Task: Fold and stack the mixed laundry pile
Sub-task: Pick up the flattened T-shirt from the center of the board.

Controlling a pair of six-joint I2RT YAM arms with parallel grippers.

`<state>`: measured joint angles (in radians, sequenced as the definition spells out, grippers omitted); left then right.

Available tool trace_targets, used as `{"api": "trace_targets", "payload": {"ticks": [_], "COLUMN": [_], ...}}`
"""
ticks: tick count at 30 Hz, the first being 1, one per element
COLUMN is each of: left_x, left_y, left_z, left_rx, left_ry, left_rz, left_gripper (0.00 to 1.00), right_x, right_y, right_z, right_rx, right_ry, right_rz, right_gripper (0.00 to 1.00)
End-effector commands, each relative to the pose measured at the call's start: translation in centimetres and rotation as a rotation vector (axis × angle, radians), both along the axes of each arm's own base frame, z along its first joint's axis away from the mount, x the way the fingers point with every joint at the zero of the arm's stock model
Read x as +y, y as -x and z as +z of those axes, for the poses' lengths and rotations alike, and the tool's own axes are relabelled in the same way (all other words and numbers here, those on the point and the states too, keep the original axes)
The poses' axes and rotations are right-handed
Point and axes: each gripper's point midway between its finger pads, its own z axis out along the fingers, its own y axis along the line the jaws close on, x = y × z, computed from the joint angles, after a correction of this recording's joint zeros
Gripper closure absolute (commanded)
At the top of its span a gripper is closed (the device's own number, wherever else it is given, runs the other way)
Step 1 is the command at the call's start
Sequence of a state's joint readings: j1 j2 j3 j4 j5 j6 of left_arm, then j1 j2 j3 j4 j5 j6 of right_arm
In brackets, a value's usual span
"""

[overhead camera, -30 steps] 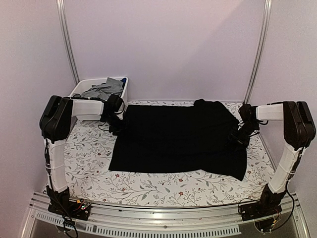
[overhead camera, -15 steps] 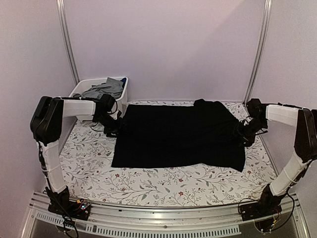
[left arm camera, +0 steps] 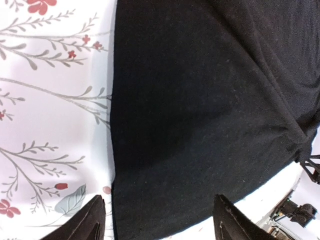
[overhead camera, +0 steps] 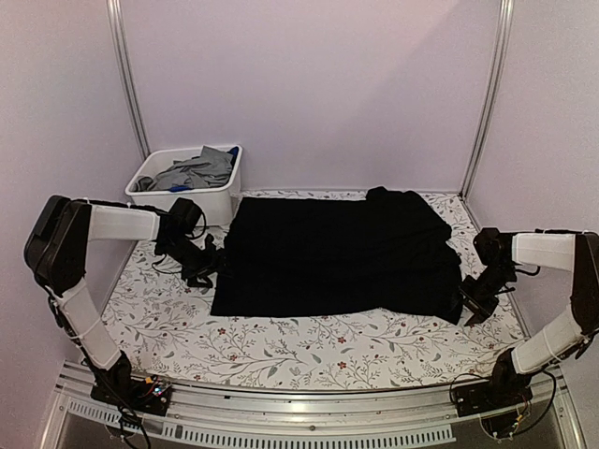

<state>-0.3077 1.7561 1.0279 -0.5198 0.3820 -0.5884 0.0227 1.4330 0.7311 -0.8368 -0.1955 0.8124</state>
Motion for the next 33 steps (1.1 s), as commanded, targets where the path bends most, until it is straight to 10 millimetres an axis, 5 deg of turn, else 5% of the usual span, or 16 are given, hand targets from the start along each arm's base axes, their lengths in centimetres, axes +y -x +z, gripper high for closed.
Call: {"api": "trace_targets", "payload": {"ticks": [1,5,14,23,33], "left_x": [-0.5,-0.4,0.6,1.9,2.0], "left_y": [-0.8,-0.6,1.6,7.4,8.9], "left_z": [1.4,1.3,0.7,0.9,-1.7], "left_rx": [-0.058,-0.057,-0.016,0.063,0.114], "left_ry": [0.027,0.027,-0.002,-0.008,-0.024], "left_rz": [0.015,0.012,0.021,0.093,0.115], "left_gripper": [0.27,0.27,0.27,0.32,0.52], "right_x": [-0.6,-0.6,-0.1,0.3,0.5], "right_y": [-0.5,-0.9,-0.3,-0.2,0.3], "right_z": [-0.7,-1.4,-0.2,2.7,3.2], "right_rx": [-0.043,-0.06,-0.064,-0.1,-0.111], "right_ry": [0.012,0.013,-0.018,-0.034,-0.046], "right_rz": [-0.047,-0.016,0.0,0.032,0.054], "right_gripper": [0.47,0.56,1.0,1.0,1.0]}}
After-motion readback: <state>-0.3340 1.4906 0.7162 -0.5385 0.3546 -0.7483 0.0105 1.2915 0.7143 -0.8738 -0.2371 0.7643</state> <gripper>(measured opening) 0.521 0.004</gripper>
